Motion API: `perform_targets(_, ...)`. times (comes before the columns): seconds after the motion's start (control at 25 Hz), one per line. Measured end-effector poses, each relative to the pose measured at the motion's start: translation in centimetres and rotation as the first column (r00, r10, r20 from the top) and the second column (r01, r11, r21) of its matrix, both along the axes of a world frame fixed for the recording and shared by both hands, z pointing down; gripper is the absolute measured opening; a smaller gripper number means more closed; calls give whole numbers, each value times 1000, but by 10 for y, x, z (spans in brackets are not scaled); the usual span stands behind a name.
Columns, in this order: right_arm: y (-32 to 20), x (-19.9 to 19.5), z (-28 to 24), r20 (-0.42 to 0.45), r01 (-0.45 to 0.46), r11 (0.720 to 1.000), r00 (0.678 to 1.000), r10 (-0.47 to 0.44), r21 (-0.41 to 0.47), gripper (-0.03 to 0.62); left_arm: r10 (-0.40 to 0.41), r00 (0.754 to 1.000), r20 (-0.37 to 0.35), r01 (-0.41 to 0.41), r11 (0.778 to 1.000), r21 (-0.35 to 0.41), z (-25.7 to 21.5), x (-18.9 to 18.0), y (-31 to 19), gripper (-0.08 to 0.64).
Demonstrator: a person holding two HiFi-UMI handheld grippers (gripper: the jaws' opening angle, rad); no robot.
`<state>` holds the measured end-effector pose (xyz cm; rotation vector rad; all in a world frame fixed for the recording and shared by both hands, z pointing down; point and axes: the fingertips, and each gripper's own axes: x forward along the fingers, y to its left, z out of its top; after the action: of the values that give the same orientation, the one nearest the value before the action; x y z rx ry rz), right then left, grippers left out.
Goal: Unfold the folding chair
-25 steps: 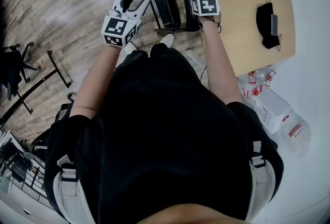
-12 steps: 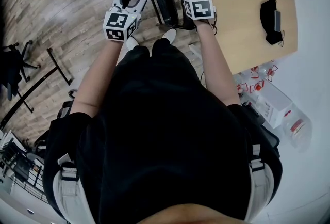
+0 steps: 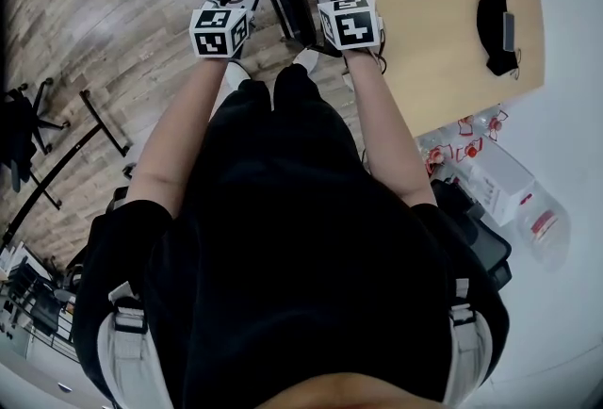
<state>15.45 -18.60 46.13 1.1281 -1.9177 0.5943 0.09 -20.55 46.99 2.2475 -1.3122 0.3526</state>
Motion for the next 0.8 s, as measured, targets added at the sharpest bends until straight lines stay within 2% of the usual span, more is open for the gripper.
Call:
perform_targets(0.16,3,-7,-1,6,18,1000,1000,-18,11,123,11,1000,8,-10,998,-59,30,13,-11,195)
perform_targets(0.28,5,-13,0,29,24,1000,999,-24,11,123,-14,1000,15,15,992,-123,55,22,-20,205)
perform_targets(0.48,9,-18,3,36,41,999,999,-41,3,123,-93,996,11,93,969,-231,92,29,-37,242)
perform_targets(0.8,11,-18,10,9,47,999,999,-47,1,117,-176,983,46,181,930,-319,135,33,-60,259)
